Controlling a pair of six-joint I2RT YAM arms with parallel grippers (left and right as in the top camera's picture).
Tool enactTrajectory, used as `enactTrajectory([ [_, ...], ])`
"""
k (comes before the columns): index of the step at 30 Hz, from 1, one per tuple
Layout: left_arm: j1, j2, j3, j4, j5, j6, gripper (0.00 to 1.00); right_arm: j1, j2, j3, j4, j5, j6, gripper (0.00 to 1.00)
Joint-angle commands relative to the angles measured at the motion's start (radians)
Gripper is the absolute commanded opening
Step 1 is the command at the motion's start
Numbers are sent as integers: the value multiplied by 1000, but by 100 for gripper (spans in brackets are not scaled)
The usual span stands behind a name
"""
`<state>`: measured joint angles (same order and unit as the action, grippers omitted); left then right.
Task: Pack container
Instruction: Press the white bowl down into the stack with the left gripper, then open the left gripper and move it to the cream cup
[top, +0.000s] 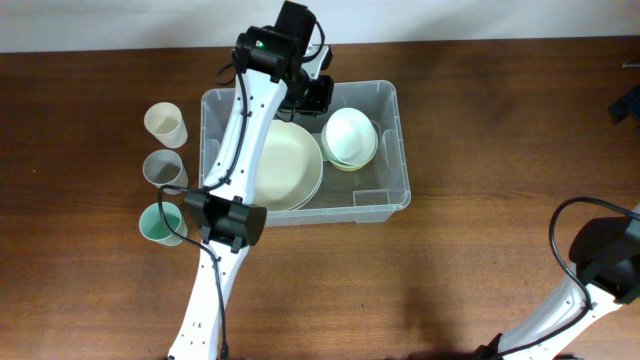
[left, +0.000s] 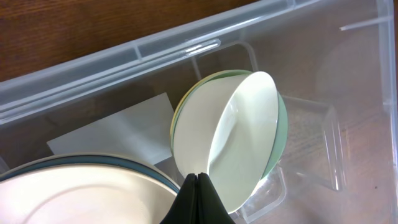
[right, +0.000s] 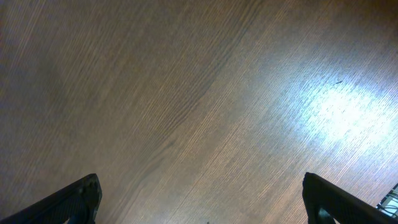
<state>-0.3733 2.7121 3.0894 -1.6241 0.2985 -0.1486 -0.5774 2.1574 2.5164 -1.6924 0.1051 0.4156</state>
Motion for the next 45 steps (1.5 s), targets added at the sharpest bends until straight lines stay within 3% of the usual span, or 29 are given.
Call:
enactTrajectory([
  [1,-16,21,14,-1,-8,31,1,1,-4,-5,-2,12,4,99],
  [28,-45,76,7,-8,-42,31,1,1,-4,-5,-2,12,4,99],
  [45,-19,76,8,70,-91,45,1,1,-4,-5,-2,12,4,99],
])
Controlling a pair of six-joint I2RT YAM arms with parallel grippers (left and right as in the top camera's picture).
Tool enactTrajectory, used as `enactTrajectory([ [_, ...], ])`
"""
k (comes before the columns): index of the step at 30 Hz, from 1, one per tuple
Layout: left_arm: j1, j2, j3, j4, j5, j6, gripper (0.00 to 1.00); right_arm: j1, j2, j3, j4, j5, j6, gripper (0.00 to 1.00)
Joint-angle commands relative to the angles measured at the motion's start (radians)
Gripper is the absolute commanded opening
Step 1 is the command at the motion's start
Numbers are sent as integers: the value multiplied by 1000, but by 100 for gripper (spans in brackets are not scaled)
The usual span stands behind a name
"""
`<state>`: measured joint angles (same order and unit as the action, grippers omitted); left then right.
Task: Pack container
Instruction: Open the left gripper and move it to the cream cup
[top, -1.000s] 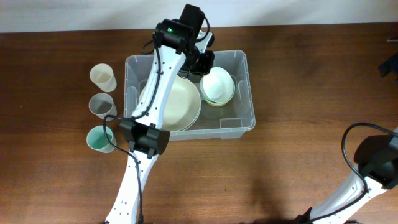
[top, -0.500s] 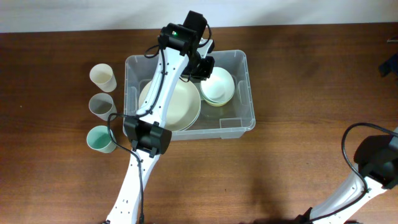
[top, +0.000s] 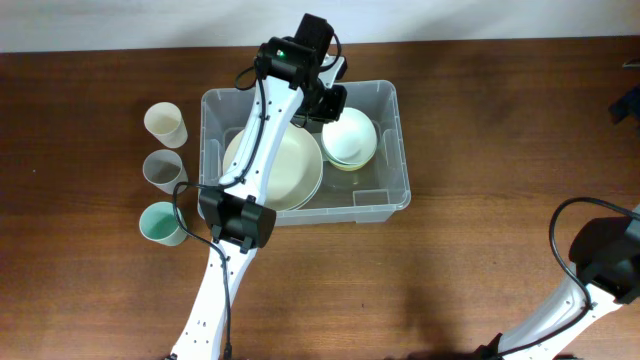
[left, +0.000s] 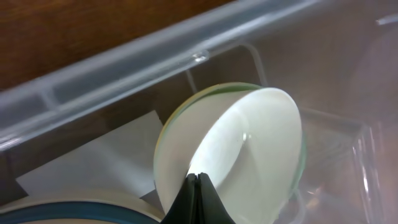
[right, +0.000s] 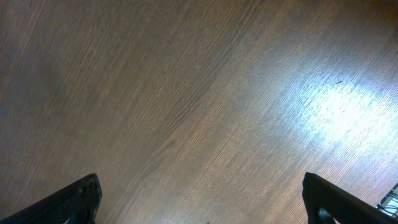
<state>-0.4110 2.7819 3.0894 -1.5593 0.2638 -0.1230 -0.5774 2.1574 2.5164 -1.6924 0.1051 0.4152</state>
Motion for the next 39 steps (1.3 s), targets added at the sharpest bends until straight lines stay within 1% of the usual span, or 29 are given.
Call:
enactTrajectory([
  [1,23,6,8,5,-71,19,1,1,-4,-5,-2,12,4,99],
  [17,42,1,23,22,-77,20,1,1,-4,-5,-2,12,4,99],
  [18,47,-6,33,18,-78,20,2,1,-4,-5,-2,12,4,99],
  [21,79,-51,50,14,-79,19,17,1,-4,-5,-2,12,4,99],
  [22,101,-75,50,12,-86,6,18,1,-4,-5,-2,12,4,99],
  [24,150,-119,50,3,-121,-37,19,1,-4,-5,-2,12,4,99],
  [26,241,-179,50,-6,-133,-53,19,1,-4,-5,-2,12,4,99],
  [27,281,-201,50,-18,-134,-55,29,1,-4,-5,-2,12,4,99],
  [28,312,-215,50,-30,-134,-55,54,1,-4,-5,-2,12,4,99],
  [29,348,-229,49,-47,-134,-55,78,1,-4,-5,-2,12,4,99],
  [30,377,-235,50,-61,-134,-55,87,1,-4,-5,-2,12,4,99],
  [31,412,-239,49,-79,-134,-55,87,1,-4,-5,-2,12,4,99],
  [32,444,-239,49,-95,-134,-55,95,1,-4,-5,-2,12,4,99],
  [33,473,-239,48,-109,-134,-54,99,1,-4,-5,-2,12,4,99],
  [36,557,-225,24,-129,-127,-43,99,1,-4,-5,-2,12,4,99],
  [39,608,-211,-11,-128,-123,-36,99,1,-4,-5,-2,12,4,99],
])
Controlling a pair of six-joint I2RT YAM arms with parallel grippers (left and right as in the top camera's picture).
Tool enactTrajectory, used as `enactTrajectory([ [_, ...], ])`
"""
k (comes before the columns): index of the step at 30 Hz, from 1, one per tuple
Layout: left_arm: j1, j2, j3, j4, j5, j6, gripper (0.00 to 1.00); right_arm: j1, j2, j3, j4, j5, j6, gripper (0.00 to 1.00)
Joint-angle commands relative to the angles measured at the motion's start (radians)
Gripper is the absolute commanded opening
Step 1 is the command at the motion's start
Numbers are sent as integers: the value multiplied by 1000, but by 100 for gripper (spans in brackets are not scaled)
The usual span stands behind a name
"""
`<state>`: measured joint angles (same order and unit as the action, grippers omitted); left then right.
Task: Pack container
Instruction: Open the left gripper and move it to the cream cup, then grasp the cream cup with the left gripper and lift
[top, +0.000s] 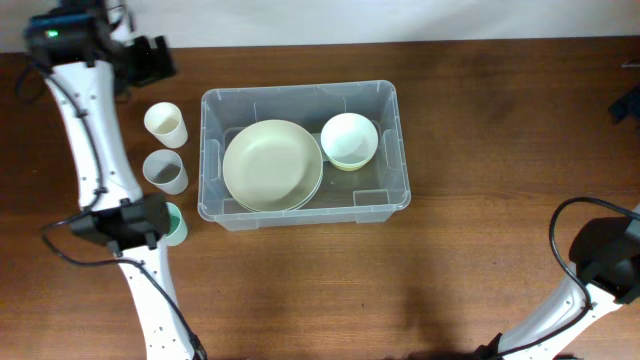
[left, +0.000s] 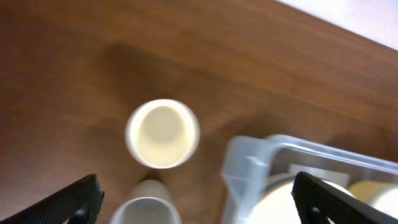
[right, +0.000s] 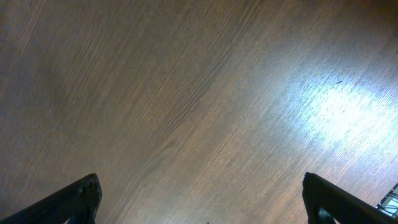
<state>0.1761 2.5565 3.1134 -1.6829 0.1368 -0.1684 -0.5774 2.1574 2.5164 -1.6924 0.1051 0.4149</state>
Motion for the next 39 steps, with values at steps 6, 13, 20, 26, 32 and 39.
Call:
enactTrajectory([
  [6,57,55,-89,-2,-26,9,99,1,-4,-5,-2,12,5,99],
  [13,67,116,-89,-2,-90,-28,99,1,-4,-5,-2,12,5,99],
  [20,89,183,-89,-2,-92,-40,96,1,-4,-5,-2,12,5,99],
  [26,91,263,-89,0,-93,-40,96,1,-4,-5,-2,12,5,99],
  [32,91,302,-89,22,-93,-40,77,1,-4,-5,-2,12,5,99],
  [39,91,309,-89,32,-92,-40,8,1,-4,-5,-2,12,5,99],
])
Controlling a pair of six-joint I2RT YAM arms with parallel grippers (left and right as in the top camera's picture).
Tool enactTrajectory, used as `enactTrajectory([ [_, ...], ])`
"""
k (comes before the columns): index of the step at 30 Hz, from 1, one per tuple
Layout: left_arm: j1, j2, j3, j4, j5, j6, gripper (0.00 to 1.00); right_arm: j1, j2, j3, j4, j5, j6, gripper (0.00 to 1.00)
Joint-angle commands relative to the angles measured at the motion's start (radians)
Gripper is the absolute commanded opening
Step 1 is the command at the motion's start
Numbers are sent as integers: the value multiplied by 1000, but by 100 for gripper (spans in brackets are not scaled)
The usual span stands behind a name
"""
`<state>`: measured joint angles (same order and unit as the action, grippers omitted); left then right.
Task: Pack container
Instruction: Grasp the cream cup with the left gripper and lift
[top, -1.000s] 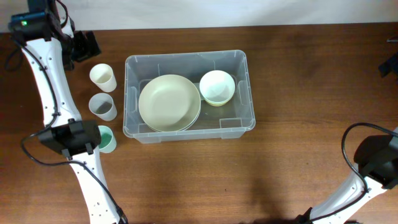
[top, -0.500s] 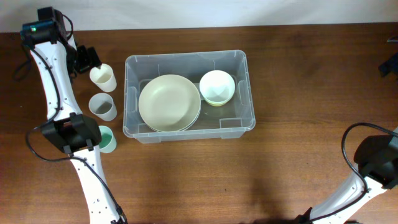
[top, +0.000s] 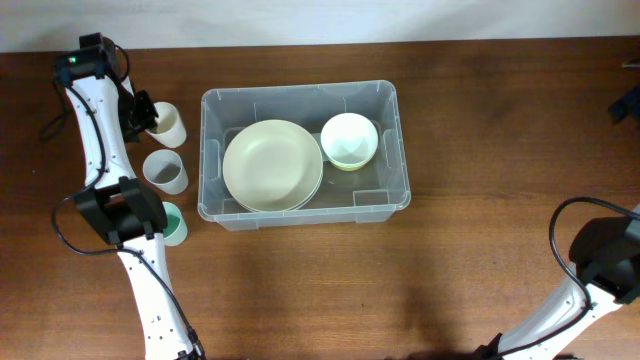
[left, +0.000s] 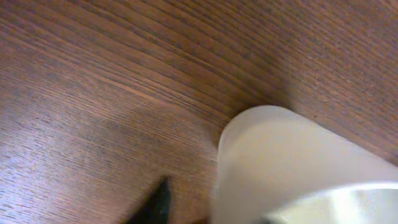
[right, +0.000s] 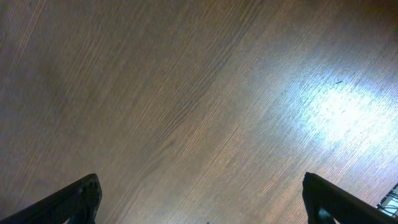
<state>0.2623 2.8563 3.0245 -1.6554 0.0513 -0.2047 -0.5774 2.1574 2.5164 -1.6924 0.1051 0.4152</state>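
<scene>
A clear plastic container (top: 400, 150) holds a large cream plate (top: 272, 165) and a white bowl (top: 349, 140) nested on a greenish one. Left of it stand three cups in a column: cream (top: 168, 122), grey (top: 166, 171) and teal (top: 176, 228), the teal one partly under the arm. My left gripper (top: 143, 113) is down at the cream cup (left: 292, 155), open, with one finger (left: 158, 202) outside the cup's wall and a dark tip showing at the rim's inner side. My right gripper (right: 202, 205) hangs open over bare wood.
The right arm's base (top: 605, 262) sits at the table's lower right corner. The left arm's long white link (top: 100, 110) runs down the table's left side past the cups. A dark object (top: 628, 103) pokes in at the right edge.
My left gripper has come from above and left of the cups down to the cream cup, and its fingers now straddle the cup's wall. The right arm has not moved.
My left gripper was shut inside the container beside the stacked bowls, and stayed there at the following moment. Then it was open high over the table's far left corner, above the cups. Now it is low at the cream cup.
</scene>
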Motion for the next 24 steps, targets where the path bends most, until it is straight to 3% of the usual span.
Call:
enactTrajectory([
  [1,5,9,0,7,-7,-3,1,1,-4,-5,-2,12,4,99],
  [8,19,-12,42,24,23,-3,1,1,-4,-5,-2,12,4,99],
  [12,49,-118,115,31,193,-2,1,1,-4,-5,-2,12,4,99],
  [15,41,-220,115,20,226,57,1,1,-4,-5,-2,12,4,99],
  [20,-44,-361,107,-32,270,178,1,1,-4,-5,-2,12,4,99],
  [24,-211,-428,106,-32,325,218,1,1,-4,-5,-2,12,4,99],
])
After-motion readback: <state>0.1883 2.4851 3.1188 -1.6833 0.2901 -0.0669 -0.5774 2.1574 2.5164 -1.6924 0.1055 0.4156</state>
